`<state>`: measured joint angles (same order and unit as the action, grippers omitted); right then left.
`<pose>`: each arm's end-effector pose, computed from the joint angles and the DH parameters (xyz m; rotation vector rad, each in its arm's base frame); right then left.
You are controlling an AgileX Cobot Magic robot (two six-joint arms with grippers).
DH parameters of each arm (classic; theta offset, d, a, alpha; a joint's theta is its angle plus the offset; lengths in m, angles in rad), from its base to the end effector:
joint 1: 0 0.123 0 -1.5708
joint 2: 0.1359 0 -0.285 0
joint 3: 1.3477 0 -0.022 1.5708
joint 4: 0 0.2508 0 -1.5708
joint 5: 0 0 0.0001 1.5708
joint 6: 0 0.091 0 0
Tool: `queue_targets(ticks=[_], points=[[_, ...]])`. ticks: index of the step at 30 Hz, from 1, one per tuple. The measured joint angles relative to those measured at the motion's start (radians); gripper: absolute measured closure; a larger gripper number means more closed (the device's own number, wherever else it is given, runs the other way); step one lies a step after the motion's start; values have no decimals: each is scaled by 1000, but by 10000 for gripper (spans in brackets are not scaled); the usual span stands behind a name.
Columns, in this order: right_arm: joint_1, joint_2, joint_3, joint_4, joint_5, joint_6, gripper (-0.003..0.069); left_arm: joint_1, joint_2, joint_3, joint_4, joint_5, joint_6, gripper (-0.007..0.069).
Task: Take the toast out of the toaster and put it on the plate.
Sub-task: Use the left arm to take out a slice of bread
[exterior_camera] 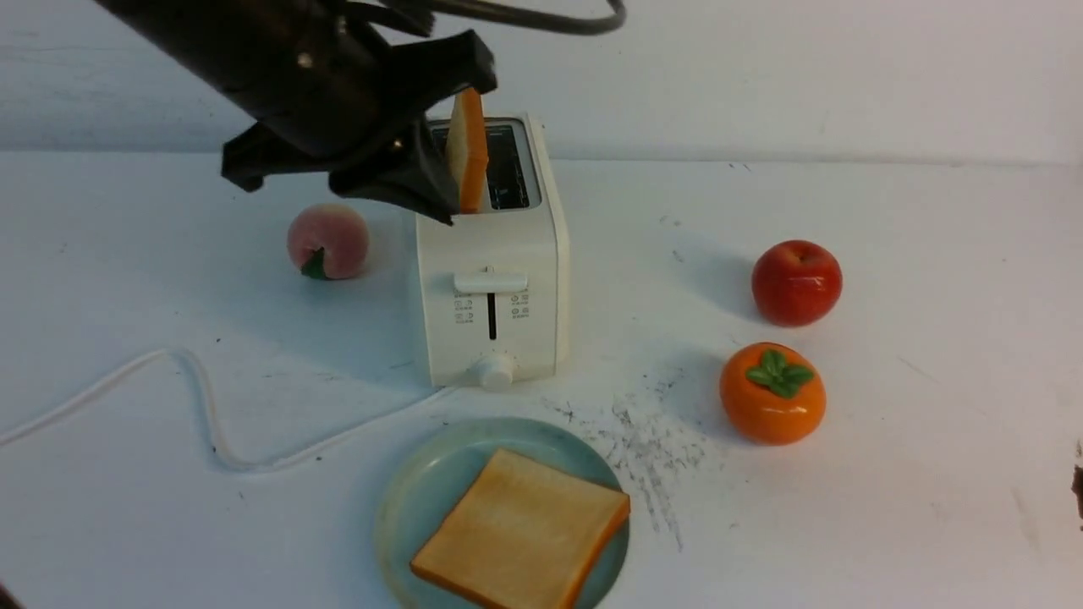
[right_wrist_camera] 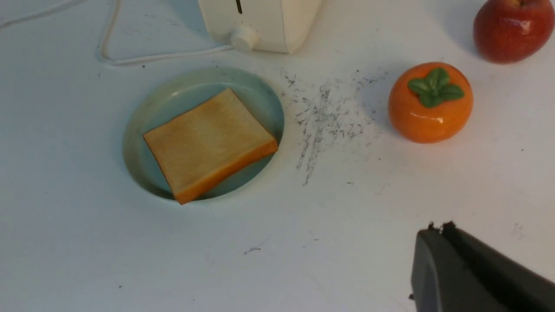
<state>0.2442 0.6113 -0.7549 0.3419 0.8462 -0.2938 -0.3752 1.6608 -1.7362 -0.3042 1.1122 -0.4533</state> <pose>0.0948 0.0472 0.3467 -0.4745 2.1067 0.3788 0.3260 -0.1547 0.3927 -0.1637 2.6038 -0.7171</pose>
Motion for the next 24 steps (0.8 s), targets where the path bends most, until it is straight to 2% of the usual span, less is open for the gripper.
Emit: queue_targets(ticks=[2, 7, 9, 16, 22, 24], points=[[0, 0, 0, -40, 0, 0, 667, -25, 64, -83, 60, 22, -81, 638], [0, 0, 0, -64, 0, 0, 665, -87, 183, -248, 178, 48, -176, 638], [0, 0, 0, -64, 0, 0, 664, -102, 210, -284, 212, 58, -191, 638], [0, -1, 23, -66, -8, 0, 660, -173, 318, -368, 445, 78, -253, 624], [1, -1, 40, -63, -14, 0, 659, -182, 333, -368, 560, 46, -260, 512], [1, -1, 40, -63, -15, 0, 658, -182, 336, -370, 588, 8, -261, 440]])
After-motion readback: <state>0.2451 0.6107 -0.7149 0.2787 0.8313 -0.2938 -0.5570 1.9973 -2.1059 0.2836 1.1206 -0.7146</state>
